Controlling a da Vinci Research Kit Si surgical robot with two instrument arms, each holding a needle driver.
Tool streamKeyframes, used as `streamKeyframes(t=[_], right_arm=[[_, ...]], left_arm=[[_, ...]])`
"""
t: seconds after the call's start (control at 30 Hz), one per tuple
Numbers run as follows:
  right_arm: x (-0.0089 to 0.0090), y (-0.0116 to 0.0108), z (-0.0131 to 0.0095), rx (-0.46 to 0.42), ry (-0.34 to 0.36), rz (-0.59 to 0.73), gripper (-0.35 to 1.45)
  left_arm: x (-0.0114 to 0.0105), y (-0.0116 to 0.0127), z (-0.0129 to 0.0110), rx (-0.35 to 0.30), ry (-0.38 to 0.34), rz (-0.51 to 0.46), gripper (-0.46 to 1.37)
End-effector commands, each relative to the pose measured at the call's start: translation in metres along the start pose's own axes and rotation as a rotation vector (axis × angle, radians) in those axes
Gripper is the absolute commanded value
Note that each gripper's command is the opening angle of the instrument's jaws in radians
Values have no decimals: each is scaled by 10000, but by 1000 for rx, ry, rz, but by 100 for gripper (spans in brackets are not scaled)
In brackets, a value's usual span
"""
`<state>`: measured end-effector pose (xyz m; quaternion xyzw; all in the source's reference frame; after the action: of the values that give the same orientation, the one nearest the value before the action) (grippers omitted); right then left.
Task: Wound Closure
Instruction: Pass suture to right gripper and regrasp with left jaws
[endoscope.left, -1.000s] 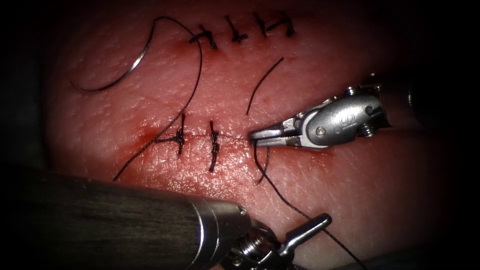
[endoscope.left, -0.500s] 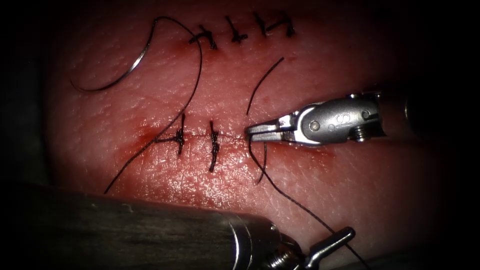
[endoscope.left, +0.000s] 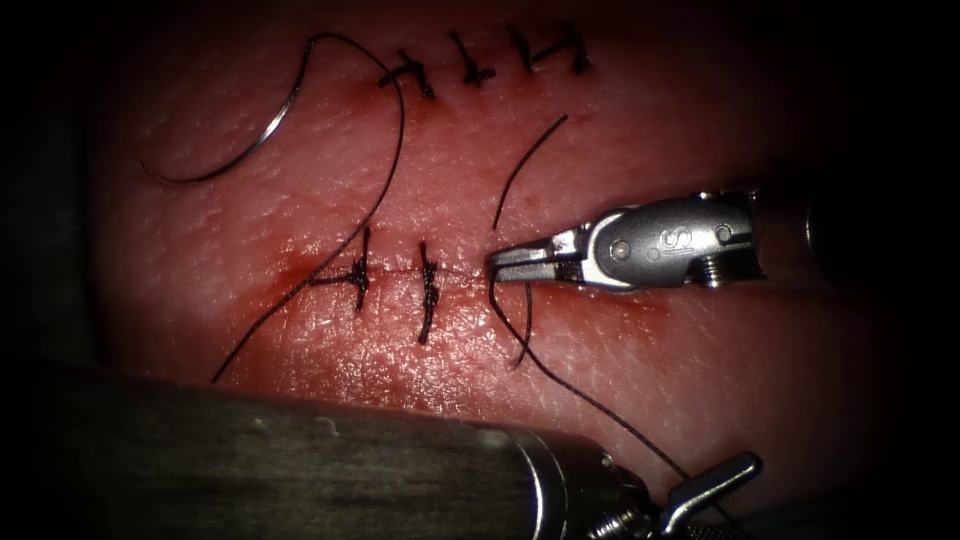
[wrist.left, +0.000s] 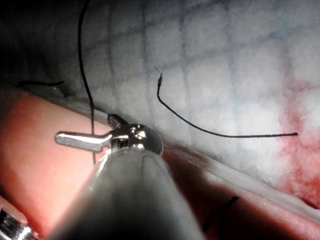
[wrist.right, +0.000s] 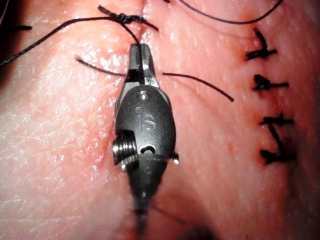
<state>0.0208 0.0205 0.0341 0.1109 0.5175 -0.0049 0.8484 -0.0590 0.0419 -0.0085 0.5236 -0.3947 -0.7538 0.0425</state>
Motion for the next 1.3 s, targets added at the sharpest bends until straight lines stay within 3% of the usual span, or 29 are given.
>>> streamKeyframes(t=[0.03,0.5,0.6,0.67,0.73,0.97,1.1,1.3], right_arm=[[0,0,0,-1,0,0,-35],[0,0,1,0,-6,12,-35],[0,0,1,0,-6,18,-35],[0,0,1,1,-6,18,-35],[1,-1,1,1,-6,17,-35],[2,-4,1,2,-5,16,-35],[4,-5,0,3,-4,23,-35],[7,-5,-4,-1,-7,44,-35]], left_arm=[[2,-1,-2,-5,2,0,76],[9,4,4,9,-3,12,67],[10,8,5,10,-4,16,43],[10,9,5,11,-4,18,-14],[9,10,5,9,-3,0,-35],[5,6,-6,5,11,-15,-35],[0,-6,-26,-15,25,-31,-35],[-11,-25,-64,-35,-21,-27,-35]])
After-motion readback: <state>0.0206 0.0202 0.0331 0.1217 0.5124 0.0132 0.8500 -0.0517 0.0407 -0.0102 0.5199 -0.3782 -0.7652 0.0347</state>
